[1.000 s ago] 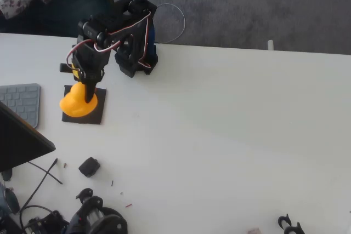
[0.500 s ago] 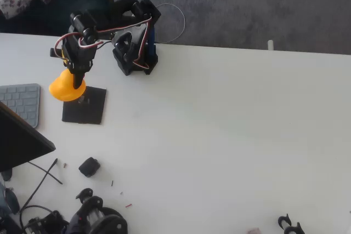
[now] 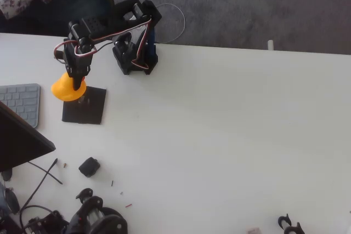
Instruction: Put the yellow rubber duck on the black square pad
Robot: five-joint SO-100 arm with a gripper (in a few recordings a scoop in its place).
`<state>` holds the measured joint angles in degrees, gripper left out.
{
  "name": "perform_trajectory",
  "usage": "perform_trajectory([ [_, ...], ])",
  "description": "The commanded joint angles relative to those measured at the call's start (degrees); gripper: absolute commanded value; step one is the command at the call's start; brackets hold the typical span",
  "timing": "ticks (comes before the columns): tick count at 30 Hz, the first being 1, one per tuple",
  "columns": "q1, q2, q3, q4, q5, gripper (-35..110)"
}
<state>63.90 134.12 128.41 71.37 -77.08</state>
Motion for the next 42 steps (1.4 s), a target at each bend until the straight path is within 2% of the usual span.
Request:
perform_trajectory([
  [1,2.2,0.62,5.54,-6.86,-0.88,6],
  [7,1.49,0.62,9.49,-12.48,-0.88,6],
  [17,1.05,-0.97,10.63,-12.83,-1.76,7],
  [28,-7.82,-7.73,11.07,-12.83,-1.93,33],
  [33,-10.37,-7.38,10.99,-12.83,-1.93,34],
  [42,-8.79,-7.03,10.9,-12.22,-1.76,34],
])
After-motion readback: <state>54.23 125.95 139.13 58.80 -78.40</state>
